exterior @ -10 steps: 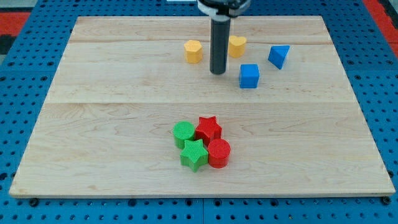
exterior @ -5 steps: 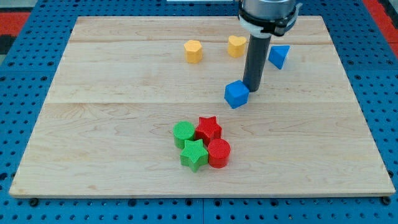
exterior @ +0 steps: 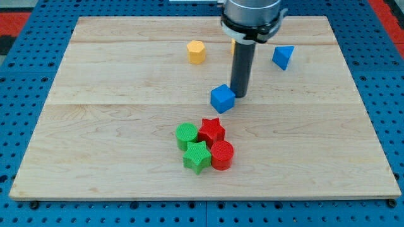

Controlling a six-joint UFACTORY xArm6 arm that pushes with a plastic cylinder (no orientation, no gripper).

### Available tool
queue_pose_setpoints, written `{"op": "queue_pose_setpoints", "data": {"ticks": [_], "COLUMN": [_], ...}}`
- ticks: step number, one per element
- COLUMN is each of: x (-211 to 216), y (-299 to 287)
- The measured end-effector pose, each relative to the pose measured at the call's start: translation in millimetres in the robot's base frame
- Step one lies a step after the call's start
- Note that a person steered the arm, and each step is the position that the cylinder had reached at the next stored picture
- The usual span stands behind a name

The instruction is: Move the blue cube closer to the red star

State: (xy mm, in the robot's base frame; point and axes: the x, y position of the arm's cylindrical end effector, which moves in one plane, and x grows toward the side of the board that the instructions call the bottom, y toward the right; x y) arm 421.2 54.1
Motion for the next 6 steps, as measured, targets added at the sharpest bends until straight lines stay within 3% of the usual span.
{"op": "queue_pose_setpoints", "data": {"ticks": [2,6], "x": [-14,23], "y": [-23,-68]}}
